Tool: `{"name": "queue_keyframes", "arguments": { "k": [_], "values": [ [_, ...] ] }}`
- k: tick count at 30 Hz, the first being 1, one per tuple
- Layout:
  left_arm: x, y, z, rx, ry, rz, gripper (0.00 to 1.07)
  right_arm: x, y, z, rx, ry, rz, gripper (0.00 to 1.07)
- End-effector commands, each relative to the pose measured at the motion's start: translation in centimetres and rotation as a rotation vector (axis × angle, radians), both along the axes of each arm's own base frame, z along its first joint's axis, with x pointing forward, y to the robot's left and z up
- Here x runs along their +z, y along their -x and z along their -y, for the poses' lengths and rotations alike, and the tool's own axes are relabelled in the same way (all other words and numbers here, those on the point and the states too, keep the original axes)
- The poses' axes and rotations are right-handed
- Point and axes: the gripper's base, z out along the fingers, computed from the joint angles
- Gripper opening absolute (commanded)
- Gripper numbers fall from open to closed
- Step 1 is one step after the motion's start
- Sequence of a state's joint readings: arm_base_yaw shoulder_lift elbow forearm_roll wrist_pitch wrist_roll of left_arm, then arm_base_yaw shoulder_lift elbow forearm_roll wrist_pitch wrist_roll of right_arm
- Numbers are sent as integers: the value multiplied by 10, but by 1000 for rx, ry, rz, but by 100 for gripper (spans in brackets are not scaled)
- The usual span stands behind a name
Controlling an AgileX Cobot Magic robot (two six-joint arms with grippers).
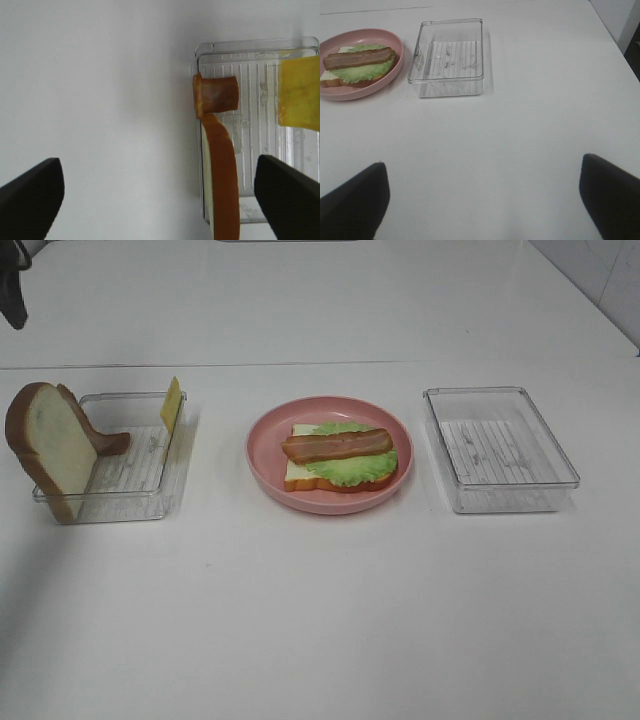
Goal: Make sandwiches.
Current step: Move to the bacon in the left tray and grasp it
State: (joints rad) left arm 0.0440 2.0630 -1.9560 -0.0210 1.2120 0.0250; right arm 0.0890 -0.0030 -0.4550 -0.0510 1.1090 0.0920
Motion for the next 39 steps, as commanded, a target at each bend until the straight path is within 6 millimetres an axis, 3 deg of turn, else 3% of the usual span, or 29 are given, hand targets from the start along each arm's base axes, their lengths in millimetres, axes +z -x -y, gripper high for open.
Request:
{"name": "queue_keyframes", "arguments": {
  "k": [1, 5, 8, 10, 16, 28, 36, 39],
  "values": [
    [-20, -9, 3, 5, 48, -112, 98, 0, 4, 1, 0, 5, 40, 96],
    [-46, -28, 6, 5, 98, -133, 98, 0, 4, 1, 0, 5, 40, 96],
    [-50, -31, 7, 6, 104, -134, 98, 0, 4, 1, 0, 5, 40, 96],
    [-70, -39, 10, 3, 121, -156, 98, 0, 4, 1, 0, 5, 40, 96],
    [-91, -45, 27, -28, 114, -173, 98, 0, 4, 1, 0, 5, 40, 96],
    [-111, -49, 37, -16, 133, -195, 96, 0, 4, 1, 0, 5, 40, 96],
    [-114, -49, 37, -14, 134, -203, 86, 0, 4, 1, 0, 5, 40, 96],
    [-114, -49, 37, -14, 134, -204, 78, 0, 4, 1, 0, 5, 40, 96]
  ]
}}
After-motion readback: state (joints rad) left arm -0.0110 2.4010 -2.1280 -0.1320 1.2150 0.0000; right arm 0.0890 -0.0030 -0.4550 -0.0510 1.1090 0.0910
